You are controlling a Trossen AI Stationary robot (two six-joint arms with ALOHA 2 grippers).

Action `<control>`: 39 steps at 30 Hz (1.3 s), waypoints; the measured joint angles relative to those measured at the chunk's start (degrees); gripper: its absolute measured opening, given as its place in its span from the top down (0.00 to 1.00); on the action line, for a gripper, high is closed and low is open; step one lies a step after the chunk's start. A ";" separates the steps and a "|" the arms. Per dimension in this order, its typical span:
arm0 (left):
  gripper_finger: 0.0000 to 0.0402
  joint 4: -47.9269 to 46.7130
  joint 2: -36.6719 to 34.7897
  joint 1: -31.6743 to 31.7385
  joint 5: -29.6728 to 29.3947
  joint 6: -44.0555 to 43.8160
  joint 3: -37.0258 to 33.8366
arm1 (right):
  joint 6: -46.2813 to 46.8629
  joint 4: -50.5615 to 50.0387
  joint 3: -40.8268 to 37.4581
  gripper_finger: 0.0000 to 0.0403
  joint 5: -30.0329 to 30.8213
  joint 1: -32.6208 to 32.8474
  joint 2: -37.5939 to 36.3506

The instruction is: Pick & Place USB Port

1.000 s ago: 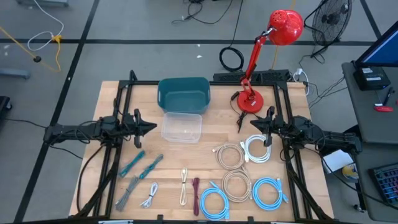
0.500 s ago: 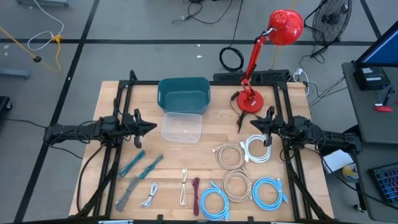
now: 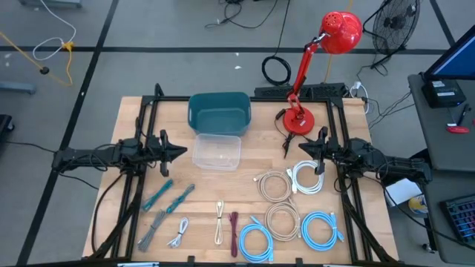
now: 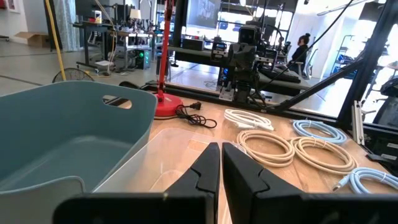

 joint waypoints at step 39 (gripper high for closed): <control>0.95 53.52 0.00 0.11 -1.40 4.63 2.13 | 10.31 43.73 -0.01 1.00 1.25 0.00 1.45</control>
